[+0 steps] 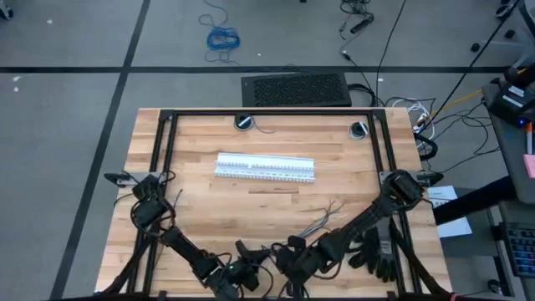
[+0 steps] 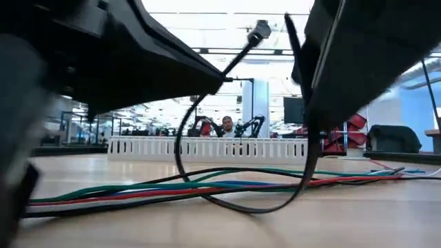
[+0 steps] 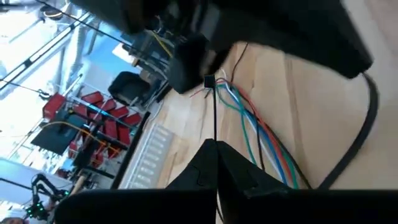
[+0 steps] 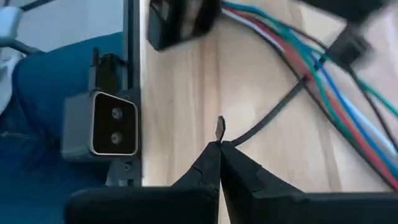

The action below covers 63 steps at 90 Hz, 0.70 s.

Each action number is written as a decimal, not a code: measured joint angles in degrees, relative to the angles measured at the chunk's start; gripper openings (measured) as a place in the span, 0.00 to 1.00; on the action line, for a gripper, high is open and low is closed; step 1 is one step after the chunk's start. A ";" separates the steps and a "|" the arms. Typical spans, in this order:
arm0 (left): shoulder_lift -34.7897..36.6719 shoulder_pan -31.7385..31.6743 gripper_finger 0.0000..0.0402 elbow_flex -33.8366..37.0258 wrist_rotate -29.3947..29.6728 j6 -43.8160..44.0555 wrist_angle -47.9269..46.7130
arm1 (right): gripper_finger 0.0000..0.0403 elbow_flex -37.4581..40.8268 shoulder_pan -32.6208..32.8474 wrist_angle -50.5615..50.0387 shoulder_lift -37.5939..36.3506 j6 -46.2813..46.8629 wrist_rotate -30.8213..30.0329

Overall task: Ziptie cables
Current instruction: Wrap the cables together using a zip tie

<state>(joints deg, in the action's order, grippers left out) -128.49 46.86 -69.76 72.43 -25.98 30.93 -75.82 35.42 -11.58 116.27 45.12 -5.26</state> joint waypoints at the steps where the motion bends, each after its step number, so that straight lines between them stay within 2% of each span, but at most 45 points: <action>1: 0.00 0.05 0.00 0.00 0.06 -0.01 -0.01 | 0.00 0.45 -0.05 0.50 -0.08 -0.04 0.16; 10: 0.00 0.15 0.00 0.00 -0.29 -0.62 -0.03 | 0.00 4.25 -0.26 7.84 -1.47 -1.49 1.38; 20: 0.11 -0.12 0.00 0.00 -3.95 -4.25 0.43 | 0.00 8.87 -1.12 15.55 -3.52 -2.14 3.70; 37: 0.17 -1.58 0.00 -0.07 -3.13 -4.44 0.14 | 0.00 14.21 -2.13 18.80 -6.33 -0.05 3.59; 48: 0.17 -2.32 0.00 -0.07 -2.94 -4.44 0.17 | 0.00 14.63 -0.06 10.67 -8.54 1.63 -4.48; 63: 0.10 -3.23 0.00 -0.04 -2.94 -1.39 0.22 | 0.00 14.59 6.14 -1.48 -13.96 3.05 -24.55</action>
<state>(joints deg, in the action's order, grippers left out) -128.39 43.62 -69.80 69.49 -27.37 31.15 -61.23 41.56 -13.07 102.31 48.18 -29.81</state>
